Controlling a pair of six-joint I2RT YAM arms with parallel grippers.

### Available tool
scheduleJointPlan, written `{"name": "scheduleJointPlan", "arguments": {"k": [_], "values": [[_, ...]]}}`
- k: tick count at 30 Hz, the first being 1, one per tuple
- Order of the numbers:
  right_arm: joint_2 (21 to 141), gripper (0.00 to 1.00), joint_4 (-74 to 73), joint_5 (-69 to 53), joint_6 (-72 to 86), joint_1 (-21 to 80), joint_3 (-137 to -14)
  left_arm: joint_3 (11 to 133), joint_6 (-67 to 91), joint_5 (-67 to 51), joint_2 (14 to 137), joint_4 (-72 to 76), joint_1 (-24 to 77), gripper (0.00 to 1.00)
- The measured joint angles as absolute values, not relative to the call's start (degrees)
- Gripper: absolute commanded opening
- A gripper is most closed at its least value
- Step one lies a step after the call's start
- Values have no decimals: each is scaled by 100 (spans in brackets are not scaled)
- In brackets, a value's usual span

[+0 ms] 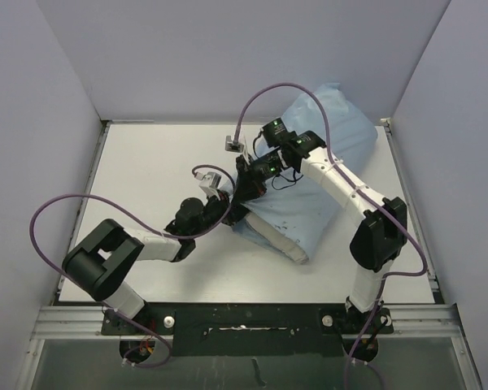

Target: Put the pillow into the pillowcase

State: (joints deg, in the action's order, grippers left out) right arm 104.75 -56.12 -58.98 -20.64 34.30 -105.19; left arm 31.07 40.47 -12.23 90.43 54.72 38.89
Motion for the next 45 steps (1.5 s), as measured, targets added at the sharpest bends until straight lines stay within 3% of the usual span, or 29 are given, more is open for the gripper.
{"name": "scheduleJointPlan", "arguments": {"k": [6,8,13,16,20,27,29,30,33,40,45], "values": [[10433,71,-5677,-5822,-2272,3087,-9802,2410,4421,-764,9019,5743,3476,52],[10254,82,-5909,-5911,-2696,2720,-9806,2250,4633,-808,8733,5430,3159,60],[9356,90,-6670,-6233,-3929,1393,-9806,2167,4589,-1264,6757,3938,2766,65],[8665,88,-7002,-6226,-4558,1168,-9402,2018,4353,-1728,5544,3463,2818,70],[8119,82,-7225,-5627,-4829,1599,-8390,1559,3959,-1949,4777,3131,3238,79],[8337,66,-6742,-3804,-4687,2239,-7500,1603,3142,-1629,6042,3015,4589,80],[8359,46,-6549,-3459,-4591,2440,-7397,1741,3022,-1531,6733,3175,4729,78],[8385,26,-6466,-3308,-4534,2545,-7395,1780,2987,-1500,6963,3262,4768,77],[8613,0,-6198,-3028,-4281,2753,-7522,1907,2932,-1441,7470,3459,4836,76],[9806,0,-5701,-3420,-3367,2805,-9080,2003,2838,-1079,7032,3454,4862,75],[10193,20,-5527,-4112,-3135,2670,-9730,1938,3306,-416,6217,3306,4764,71]]}}
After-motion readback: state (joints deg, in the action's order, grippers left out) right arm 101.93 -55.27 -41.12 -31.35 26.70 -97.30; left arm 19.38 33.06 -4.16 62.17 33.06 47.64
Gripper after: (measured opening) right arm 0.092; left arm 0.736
